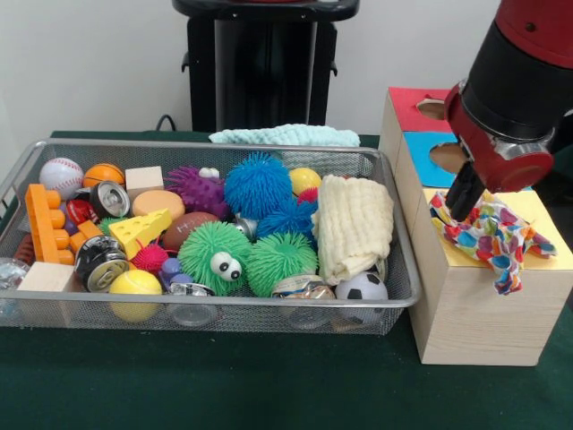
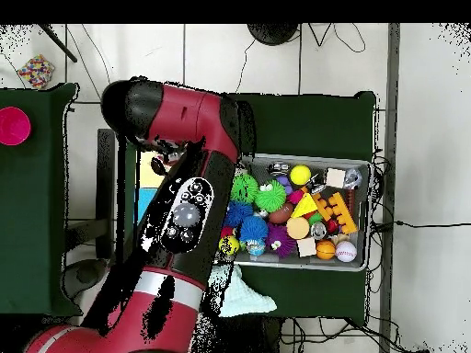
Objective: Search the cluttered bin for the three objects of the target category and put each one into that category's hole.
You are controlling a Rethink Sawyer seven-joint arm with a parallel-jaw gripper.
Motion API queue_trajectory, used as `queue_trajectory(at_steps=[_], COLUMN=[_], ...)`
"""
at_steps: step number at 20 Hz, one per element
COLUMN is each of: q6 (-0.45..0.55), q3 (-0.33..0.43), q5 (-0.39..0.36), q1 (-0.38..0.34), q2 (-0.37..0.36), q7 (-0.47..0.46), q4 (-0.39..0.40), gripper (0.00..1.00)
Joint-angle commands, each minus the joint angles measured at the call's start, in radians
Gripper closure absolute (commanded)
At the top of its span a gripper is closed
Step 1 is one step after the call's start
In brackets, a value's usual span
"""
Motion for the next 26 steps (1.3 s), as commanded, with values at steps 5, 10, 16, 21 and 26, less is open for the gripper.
queue_trajectory(at_steps=[5,10,16,21,26], q6=[-0.102,-0.168,-0.174,-0.168,-0.148], q3=[0.14,0.198,0.227,0.233,0.232], q5=[-0.004,0.051,0.061,0.058,0.051], q1=[0.012,0.012,0.008,0.002,0.002], q2=[-0.026,-0.035,-0.043,-0.044,-0.055], q7=[0.078,0.08,0.087,0.094,0.099], q4=[0.277,0.327,0.332,0.323,0.321], gripper=[1.0,1.0,1.0,1.0,1.0])
